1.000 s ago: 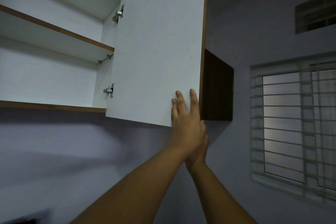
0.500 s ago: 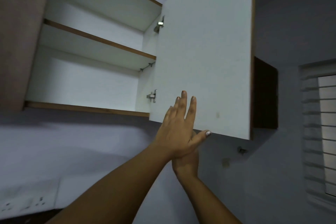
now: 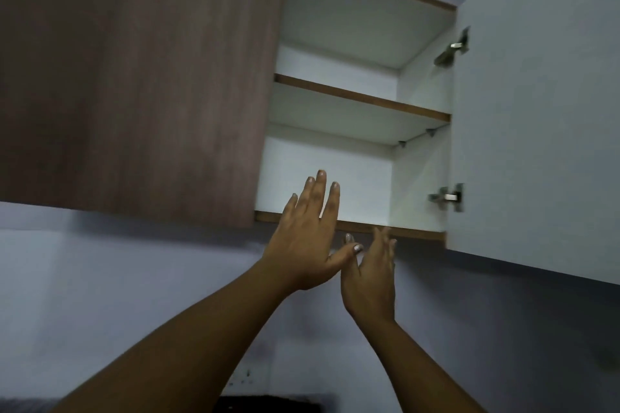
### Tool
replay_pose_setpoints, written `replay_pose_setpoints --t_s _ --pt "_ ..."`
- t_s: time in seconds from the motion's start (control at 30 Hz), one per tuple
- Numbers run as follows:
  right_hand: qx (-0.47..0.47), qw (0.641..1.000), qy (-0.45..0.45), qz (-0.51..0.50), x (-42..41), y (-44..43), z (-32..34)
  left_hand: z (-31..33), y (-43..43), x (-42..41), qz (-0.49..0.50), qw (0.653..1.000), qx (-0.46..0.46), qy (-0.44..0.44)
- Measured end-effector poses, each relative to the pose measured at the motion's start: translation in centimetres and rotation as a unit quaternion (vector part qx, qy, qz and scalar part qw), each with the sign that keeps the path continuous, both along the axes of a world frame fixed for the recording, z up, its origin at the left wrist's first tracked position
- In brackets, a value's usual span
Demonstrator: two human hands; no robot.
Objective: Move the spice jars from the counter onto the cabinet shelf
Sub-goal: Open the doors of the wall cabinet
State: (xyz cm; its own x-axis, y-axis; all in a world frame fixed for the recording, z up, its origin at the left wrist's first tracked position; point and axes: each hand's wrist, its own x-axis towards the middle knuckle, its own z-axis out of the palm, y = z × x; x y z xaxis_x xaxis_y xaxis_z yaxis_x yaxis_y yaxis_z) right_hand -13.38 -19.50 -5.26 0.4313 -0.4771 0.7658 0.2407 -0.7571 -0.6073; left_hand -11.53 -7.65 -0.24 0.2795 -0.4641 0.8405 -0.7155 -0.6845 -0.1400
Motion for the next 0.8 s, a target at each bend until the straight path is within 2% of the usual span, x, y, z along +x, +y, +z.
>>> replay_pose_setpoints --t_s 0.1,0.23,0.4,0.53,0.63,0.8 --pt "-0.009 0.999 0.008 0.047 2.9 4.4 0.8 0.1 5.2 3.5 0.039 0.999 -0.006 0.003" --pt "-0.001 0.995 -0.029 0.100 7.5 8.5 1.8 0.4 11.1 7.8 0.095 0.995 -0.001 -0.015" --pt "-0.047 0.990 -0.049 0.121 11.4 12.3 3.2 0.6 16.3 12.1 0.160 0.986 0.016 -0.049" --pt "-0.023 0.986 -0.071 0.150 13.4 14.3 4.7 0.9 18.8 13.8 0.185 0.979 0.033 -0.080" --pt "0.034 0.985 -0.093 0.140 14.2 15.3 5.6 0.6 19.3 14.2 0.193 0.973 0.059 -0.115" --pt "0.052 0.992 -0.083 0.079 13.6 15.2 6.3 0.2 18.7 14.0 0.196 0.963 0.014 -0.187"
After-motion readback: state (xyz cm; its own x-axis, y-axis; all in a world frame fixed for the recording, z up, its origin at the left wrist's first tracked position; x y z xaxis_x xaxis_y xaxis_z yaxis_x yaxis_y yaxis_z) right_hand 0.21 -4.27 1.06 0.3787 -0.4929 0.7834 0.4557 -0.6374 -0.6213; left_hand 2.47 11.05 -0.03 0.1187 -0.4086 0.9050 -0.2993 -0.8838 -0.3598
